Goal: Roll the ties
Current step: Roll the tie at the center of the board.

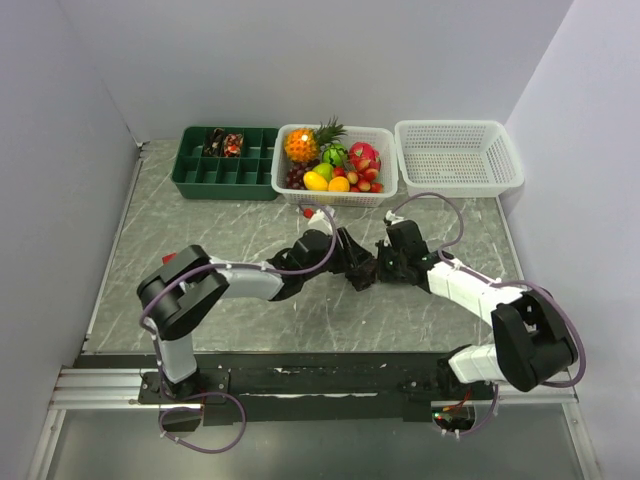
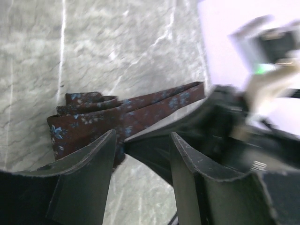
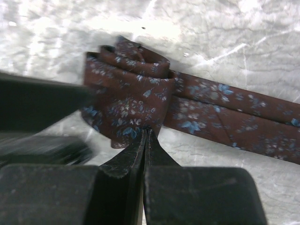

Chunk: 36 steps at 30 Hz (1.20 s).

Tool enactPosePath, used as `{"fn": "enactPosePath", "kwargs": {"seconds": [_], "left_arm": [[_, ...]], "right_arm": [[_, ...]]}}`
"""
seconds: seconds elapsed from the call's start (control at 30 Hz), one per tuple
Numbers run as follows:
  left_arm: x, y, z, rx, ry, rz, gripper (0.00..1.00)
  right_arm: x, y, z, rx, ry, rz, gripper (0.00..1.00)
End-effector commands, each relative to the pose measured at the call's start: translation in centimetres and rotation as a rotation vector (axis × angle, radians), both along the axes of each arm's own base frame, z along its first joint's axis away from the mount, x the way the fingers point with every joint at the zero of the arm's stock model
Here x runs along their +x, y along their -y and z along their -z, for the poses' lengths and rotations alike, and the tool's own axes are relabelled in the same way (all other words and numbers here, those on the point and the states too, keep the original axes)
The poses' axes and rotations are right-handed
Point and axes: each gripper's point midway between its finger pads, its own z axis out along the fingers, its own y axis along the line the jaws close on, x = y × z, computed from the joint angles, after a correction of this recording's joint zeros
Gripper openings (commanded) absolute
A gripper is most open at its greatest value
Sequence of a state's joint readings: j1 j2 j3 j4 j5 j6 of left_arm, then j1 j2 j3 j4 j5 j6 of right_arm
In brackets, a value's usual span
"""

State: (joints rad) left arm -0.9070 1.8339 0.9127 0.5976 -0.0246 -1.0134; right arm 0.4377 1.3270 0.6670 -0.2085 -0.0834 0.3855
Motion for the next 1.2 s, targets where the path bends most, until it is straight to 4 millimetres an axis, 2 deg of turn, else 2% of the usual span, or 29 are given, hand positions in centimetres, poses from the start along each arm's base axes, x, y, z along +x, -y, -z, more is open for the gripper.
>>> {"fn": "enactPosePath", "kwargs": {"seconds": [0.0, 0.07, 0.17, 0.27, 0.3, 0.33, 0.47, 0.6, 0.63, 0.7, 0.73, 0.8, 0.83, 0.87, 0.9, 0.93, 1.0, 1.13, 1.17], "left_arm": [[-0.2, -0.9, -3.2, -0.006, 0.083, -0.009, 0.53], [-0.6, -1.0, -3.3, 0.012, 0.097, 0.019, 0.52], [-1.7, -0.6, -2.8, 0.026, 0.103, 0.084, 0.43], [-3.3, 0.3, -1.7, 0.03, 0.108, 0.156, 0.23], [-3.7, 0.5, -1.0, 0.037, 0.103, 0.169, 0.1], [-4.6, 0.7, -0.6, 0.04, 0.098, 0.187, 0.03], [-6.3, 1.3, -0.1, 0.027, 0.114, 0.217, 0.01], [-7.8, 2.3, 0.7, 0.041, 0.122, 0.269, 0.01], [-8.0, 2.5, 1.0, 0.047, 0.12, 0.276, 0.01], [-8.3, 2.7, 2.1, 0.068, 0.105, 0.284, 0.01], [-8.3, 2.7, 2.4, 0.07, 0.105, 0.285, 0.01], [-8.2, 2.6, 3.5, 0.087, 0.091, 0.276, 0.01], [-8.1, 2.6, 3.8, 0.094, 0.091, 0.268, 0.01], [-7.9, 2.5, 4.1, 0.103, 0.09, 0.262, 0.01], [-7.8, 2.5, 4.7, 0.117, 0.088, 0.26, 0.01], [-7.6, 2.4, 5.3, 0.133, 0.083, 0.251, 0.01], [-7.3, 2.5, 6.2, 0.161, 0.076, 0.247, 0.01], [-7.0, 2.4, 6.8, 0.184, 0.077, 0.236, 0.01], [-6.4, 1.9, 7.4, 0.218, 0.08, 0.206, 0.01]], "right_arm": [[1.2, 0.7, -0.4, -0.032, 0.013, 0.058, 0.0], [1.3, 1.0, -0.1, -0.047, 0.006, 0.071, 0.0], [1.4, 0.9, -0.1, -0.05, 0.004, 0.068, 0.0], [1.9, 0.6, -1.4, -0.035, 0.042, 0.052, 0.0], [2.2, 0.7, -2.0, -0.034, 0.06, 0.055, 0.0], [2.3, 0.7, -3.0, -0.034, 0.083, 0.048, 0.0], [4.1, 0.8, -6.9, -0.007, 0.175, 0.062, 0.0], [5.8, -0.1, -8.4, 0.016, 0.196, 0.038, 0.0], [6.1, -0.5, -7.9, 0.018, 0.183, 0.024, 0.0], [7.0, -1.4, -8.1, 0.041, 0.19, 0.005, 0.0], [7.2, -1.9, -7.1, 0.047, 0.163, -0.012, 0.0], [8.0, -2.5, -6.8, 0.055, 0.153, -0.021, 0.0], [8.1, -2.9, -5.4, 0.052, 0.116, -0.033, 0.0], [8.5, -3.2, -5.2, 0.052, 0.109, -0.038, 0.0], [8.7, -3.4, -4.7, 0.05, 0.092, -0.044, 0.0], [8.7, -3.6, -3.2, 0.041, 0.052, -0.055, 0.0], [9.2, -4.0, -2.7, 0.045, 0.042, -0.061, 0.0], [9.5, -3.9, -1.2, 0.027, 0.015, -0.06, 0.0], [9.5, -4.1, -1.2, 0.031, 0.011, -0.068, 0.0]]}}
